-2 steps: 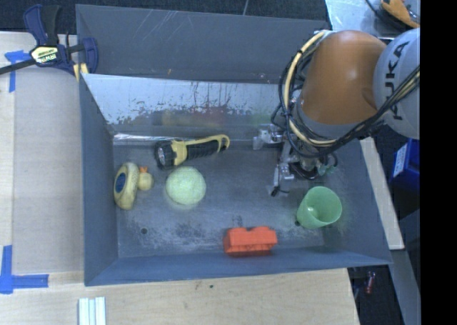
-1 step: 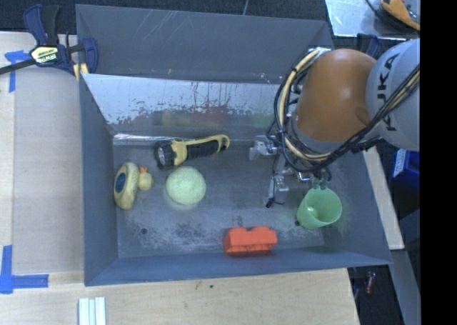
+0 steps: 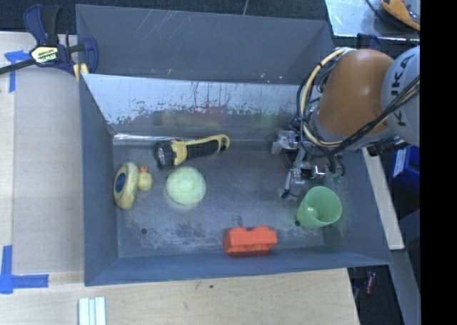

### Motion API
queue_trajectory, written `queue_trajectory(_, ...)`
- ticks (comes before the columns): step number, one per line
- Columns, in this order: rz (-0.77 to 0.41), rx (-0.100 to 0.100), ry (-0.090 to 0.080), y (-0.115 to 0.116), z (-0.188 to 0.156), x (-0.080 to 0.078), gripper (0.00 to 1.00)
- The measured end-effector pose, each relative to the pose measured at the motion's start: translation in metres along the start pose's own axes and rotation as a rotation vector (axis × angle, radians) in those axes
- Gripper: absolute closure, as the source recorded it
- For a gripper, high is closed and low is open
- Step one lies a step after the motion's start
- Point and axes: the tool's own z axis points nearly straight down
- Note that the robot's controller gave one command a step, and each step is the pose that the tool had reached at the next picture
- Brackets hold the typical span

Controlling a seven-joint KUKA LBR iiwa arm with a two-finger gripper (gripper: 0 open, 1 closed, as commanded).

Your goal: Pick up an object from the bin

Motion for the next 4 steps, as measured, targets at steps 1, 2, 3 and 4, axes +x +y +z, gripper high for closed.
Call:
queue_trajectory(1, -0.208, 0.0, 0.001, 0.037, 0.028, 0.035, 0.0)
queue_trajectory(2, -0.194, -0.003, 0.004, 0.039, 0.036, 0.022, 0.0)
queue_trajectory(3, -0.201, -0.001, 0.001, 0.029, 0.044, 0.048, 0.0)
queue_trajectory(4, -0.466, -0.003, 0.003, 0.023, 0.05, 0.071, 0.0)
